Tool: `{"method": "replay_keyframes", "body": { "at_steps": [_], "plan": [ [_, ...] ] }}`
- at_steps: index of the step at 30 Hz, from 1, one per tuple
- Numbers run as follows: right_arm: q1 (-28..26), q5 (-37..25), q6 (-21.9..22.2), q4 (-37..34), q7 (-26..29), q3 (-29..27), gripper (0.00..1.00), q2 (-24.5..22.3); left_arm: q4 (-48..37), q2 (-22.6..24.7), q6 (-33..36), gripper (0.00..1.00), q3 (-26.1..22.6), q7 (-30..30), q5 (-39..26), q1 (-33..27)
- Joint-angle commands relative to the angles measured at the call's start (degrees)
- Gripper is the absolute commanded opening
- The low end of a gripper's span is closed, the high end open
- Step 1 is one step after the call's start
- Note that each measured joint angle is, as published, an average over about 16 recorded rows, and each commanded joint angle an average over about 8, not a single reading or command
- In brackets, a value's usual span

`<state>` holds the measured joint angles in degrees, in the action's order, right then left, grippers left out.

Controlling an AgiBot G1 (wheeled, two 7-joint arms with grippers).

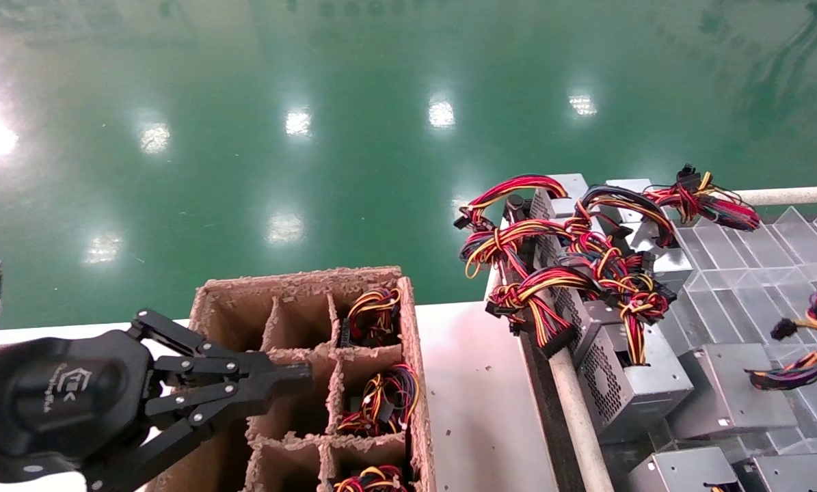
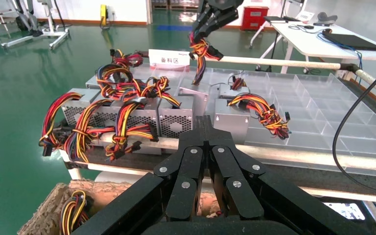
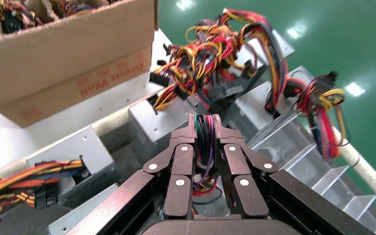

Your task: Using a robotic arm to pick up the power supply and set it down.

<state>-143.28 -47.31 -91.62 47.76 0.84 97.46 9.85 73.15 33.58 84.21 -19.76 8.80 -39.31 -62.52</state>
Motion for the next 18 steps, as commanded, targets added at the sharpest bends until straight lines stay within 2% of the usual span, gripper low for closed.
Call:
{"method": "replay_keyframes", "body": {
  "at_steps": [1,8,18],
  "plan": [
    [-1.1,0.4,0.0,0.3,0.4,0.4,1.00,-0.1,0.0,0.0,0.0,0.00,0.0,0.0,0.0,0.0],
    [-4.5,1.0,0.0,2.2,2.2,2.2,1.00,-0.8,0.0,0.0,0.0,0.00,0.0,0.0,0.0,0.0],
    [-9.0,2.3,0.1,4.7,4.6,4.7,1.00,0.7,0.0,0.0,0.0,0.00,0.0,0.0,0.0,0.0]
  ]
}}
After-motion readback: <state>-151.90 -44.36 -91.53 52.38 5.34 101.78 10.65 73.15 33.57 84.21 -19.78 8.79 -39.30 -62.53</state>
